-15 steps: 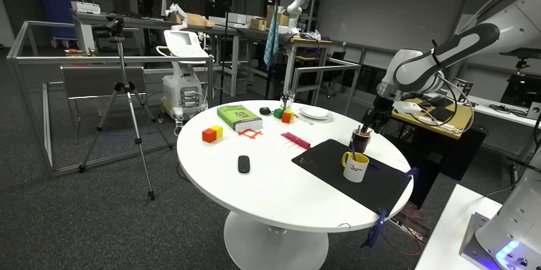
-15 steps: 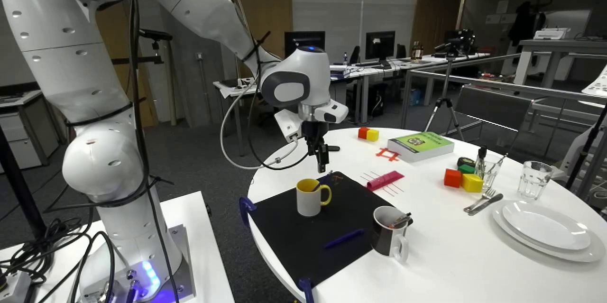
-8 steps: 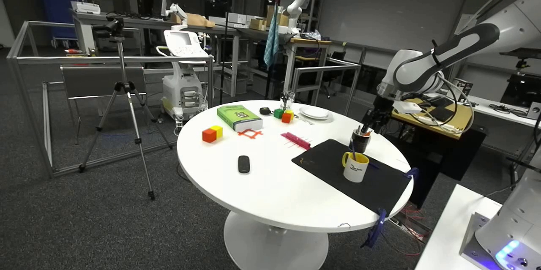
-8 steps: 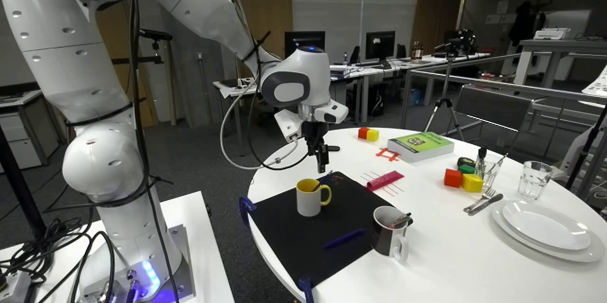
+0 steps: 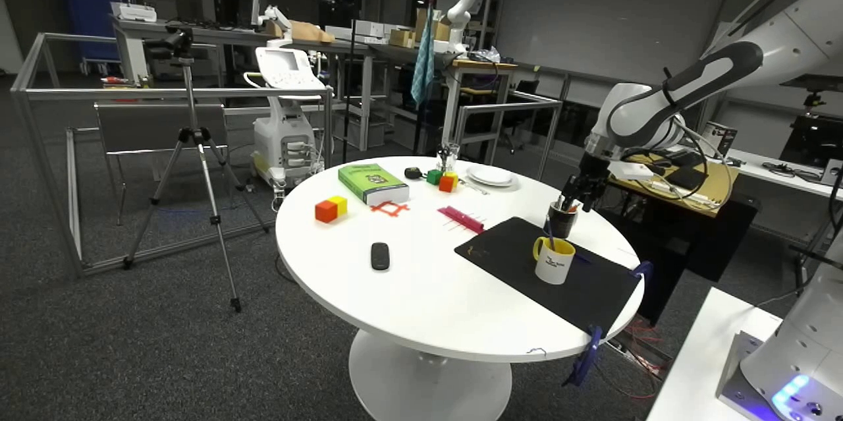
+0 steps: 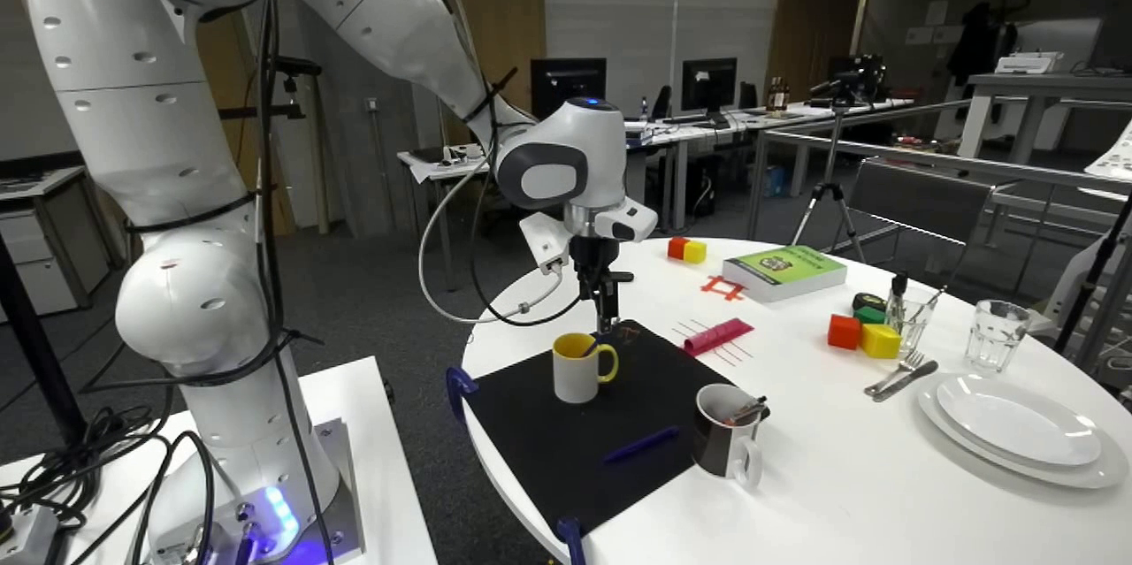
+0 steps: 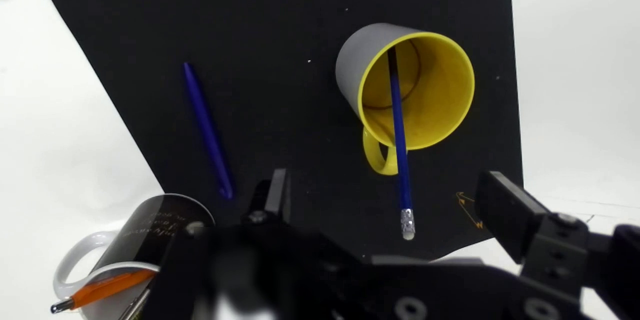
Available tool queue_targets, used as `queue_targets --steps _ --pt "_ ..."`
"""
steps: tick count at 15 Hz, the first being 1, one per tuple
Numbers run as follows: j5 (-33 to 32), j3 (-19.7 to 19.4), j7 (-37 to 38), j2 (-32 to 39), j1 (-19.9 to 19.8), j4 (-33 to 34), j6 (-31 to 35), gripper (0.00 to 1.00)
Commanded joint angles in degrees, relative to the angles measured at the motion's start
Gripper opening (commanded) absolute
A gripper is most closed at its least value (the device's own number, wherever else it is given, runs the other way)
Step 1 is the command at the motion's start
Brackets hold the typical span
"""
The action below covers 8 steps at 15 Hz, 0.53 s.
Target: Remove the pencil from the left cup
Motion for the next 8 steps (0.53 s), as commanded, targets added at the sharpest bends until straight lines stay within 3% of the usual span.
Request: queue_targets --steps 1,8 --pt "-0.13 0.69 1.41 3.68 -0.03 3.53 -0.49 1.00" --pt "-0.75 1.86 2.61 9.76 0.45 8.52 -0.16 1.00"
